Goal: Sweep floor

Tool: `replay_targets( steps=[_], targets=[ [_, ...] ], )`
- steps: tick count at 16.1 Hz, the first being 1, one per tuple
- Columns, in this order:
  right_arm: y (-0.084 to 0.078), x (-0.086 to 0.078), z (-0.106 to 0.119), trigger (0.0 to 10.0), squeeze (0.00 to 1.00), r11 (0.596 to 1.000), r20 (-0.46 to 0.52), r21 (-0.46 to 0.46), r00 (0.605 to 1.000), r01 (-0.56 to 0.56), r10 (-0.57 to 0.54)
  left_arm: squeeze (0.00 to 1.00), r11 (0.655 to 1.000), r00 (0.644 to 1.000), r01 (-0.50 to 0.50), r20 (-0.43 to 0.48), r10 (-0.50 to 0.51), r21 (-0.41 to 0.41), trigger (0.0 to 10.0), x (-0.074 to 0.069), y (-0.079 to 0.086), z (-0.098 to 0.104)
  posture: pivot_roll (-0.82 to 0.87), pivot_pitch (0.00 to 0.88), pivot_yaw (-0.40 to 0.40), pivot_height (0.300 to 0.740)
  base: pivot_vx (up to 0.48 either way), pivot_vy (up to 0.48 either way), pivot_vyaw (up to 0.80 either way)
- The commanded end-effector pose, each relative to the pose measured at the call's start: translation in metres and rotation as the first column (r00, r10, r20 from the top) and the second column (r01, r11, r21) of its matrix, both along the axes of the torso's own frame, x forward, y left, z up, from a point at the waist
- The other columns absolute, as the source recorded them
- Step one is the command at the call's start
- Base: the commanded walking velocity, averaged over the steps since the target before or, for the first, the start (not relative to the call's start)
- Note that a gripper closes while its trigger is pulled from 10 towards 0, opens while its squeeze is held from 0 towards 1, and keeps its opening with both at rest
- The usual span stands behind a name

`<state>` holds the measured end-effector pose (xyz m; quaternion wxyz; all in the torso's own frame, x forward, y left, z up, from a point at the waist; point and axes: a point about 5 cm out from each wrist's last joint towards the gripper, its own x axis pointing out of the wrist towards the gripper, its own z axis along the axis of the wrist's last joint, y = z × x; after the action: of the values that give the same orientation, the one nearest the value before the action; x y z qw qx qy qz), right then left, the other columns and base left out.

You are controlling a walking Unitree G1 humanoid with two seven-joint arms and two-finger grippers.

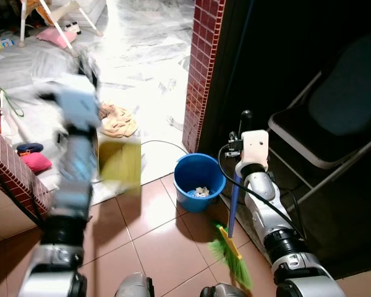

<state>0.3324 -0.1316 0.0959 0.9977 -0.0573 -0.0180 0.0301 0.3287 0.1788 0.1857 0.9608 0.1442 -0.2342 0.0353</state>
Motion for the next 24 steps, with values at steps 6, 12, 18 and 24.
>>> replay_targets(
  steps=[6,12,18,24],
  targets=[
    [0.005,0.008,0.01,10.0,0.0,0.998,0.05,0.014,0.997,-0.056,0.055,0.0,0.992,0.983,-0.127,-0.138,0.123,-0.025,10.0,0.002,-0.008,-0.034,-0.02,0.0,-0.052,0.74,0.0,0.0,0.66],
    [0.009,0.018,0.025,10.0,0.0,0.992,0.068,0.118,0.997,-0.046,0.038,0.0,0.986,0.975,-0.053,-0.223,0.017,-0.157,10.0,0.001,-0.017,-0.047,-0.02,0.0,-0.034,0.74,0.0,0.0,0.78],
    [0.033,0.019,0.028,10.0,0.0,0.979,0.074,0.187,0.995,-0.076,0.063,0.0,0.969,0.965,-0.049,-0.262,-0.017,-0.242,10.0,0.002,-0.017,-0.052,-0.02,0.0,-0.025,0.74,0.0,0.0,0.78],
    [0.036,0.021,0.03,10.0,0.0,0.978,0.075,0.186,0.994,-0.097,0.084,0.0,0.978,0.968,-0.073,-0.251,0.022,-0.194,10.0,0.0,-0.016,-0.051,-0.01,0.0,-0.036,0.74,0.0,0.0,0.78]
  ],
)
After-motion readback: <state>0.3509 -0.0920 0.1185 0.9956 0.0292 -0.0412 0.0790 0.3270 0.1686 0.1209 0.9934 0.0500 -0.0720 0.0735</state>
